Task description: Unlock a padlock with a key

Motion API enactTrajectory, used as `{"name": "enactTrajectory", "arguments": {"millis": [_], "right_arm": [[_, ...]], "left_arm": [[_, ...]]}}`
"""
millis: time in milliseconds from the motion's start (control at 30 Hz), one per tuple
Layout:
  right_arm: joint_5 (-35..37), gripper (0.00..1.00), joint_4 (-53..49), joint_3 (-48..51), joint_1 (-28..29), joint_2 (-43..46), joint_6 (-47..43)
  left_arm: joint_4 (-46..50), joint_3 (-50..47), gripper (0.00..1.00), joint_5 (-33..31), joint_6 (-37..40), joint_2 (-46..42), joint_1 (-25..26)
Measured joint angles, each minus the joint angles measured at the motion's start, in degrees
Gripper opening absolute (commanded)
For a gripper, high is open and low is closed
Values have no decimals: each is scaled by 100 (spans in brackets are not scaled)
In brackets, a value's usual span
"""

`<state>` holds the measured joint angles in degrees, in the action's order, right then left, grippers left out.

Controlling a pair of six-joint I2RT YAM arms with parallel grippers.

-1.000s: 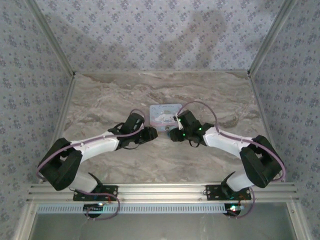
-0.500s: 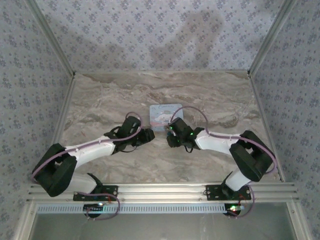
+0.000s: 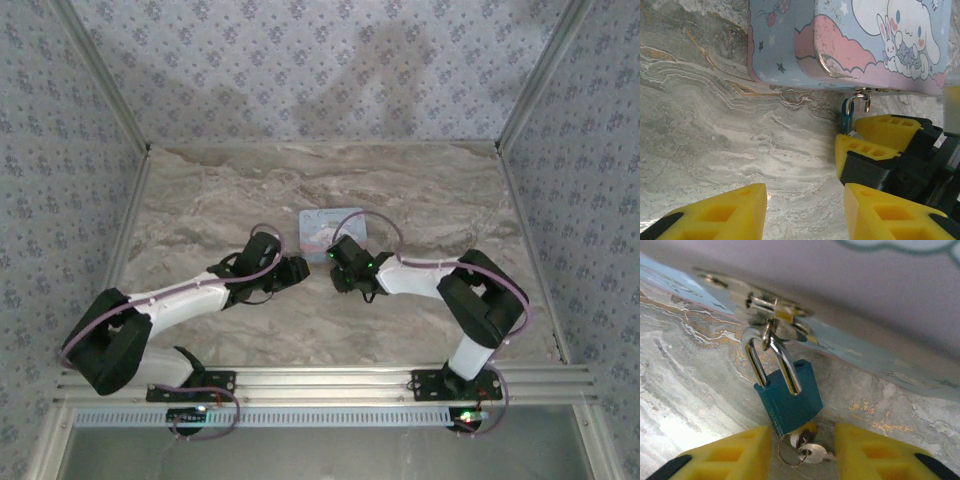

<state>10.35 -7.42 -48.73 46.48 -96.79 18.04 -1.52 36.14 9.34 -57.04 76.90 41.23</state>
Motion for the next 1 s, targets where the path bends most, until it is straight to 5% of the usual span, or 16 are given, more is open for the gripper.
{"name": "enactTrajectory", "arguments": {"millis": [433, 1000], "right_arm": [[125, 0, 61, -9, 44, -13, -286], [151, 0, -245, -7, 328, 146, -1279]], "left_arm": [[-2, 0, 45, 2, 2, 0, -87], [28, 28, 46, 2, 155, 26, -664]]}}
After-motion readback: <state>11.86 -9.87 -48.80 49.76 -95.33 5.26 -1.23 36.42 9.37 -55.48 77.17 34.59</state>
